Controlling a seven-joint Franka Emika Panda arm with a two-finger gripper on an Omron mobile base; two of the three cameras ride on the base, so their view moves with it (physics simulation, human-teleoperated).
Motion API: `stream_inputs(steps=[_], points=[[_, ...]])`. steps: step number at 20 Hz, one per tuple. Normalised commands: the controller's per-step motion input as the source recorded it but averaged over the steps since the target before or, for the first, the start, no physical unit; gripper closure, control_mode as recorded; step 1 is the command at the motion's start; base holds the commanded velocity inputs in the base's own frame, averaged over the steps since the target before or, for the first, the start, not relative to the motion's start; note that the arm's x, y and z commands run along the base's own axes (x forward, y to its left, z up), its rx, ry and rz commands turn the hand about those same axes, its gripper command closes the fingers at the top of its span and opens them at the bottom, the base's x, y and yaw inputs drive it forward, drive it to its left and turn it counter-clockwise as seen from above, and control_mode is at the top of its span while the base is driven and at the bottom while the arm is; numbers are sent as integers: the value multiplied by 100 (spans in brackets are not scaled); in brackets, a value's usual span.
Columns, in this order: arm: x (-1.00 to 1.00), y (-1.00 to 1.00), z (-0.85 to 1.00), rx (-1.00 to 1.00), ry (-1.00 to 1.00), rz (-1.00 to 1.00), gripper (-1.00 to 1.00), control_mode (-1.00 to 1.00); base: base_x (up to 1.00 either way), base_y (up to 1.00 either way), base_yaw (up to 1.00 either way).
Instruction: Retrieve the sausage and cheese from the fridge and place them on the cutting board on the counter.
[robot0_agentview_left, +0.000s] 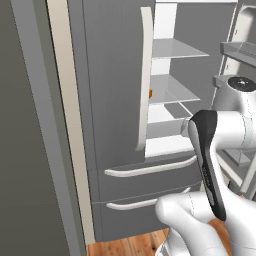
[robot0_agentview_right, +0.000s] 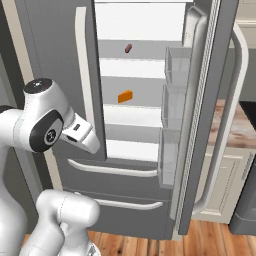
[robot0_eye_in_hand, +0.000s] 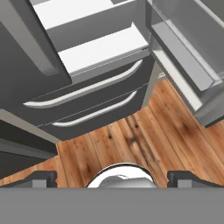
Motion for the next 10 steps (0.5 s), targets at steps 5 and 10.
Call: stream_inputs(steps=[5,10], points=[[0,0,0,0,0,0,-100,-100,0,0,0],[0,0,0,0,0,0,-100,100,-2,-1,0]])
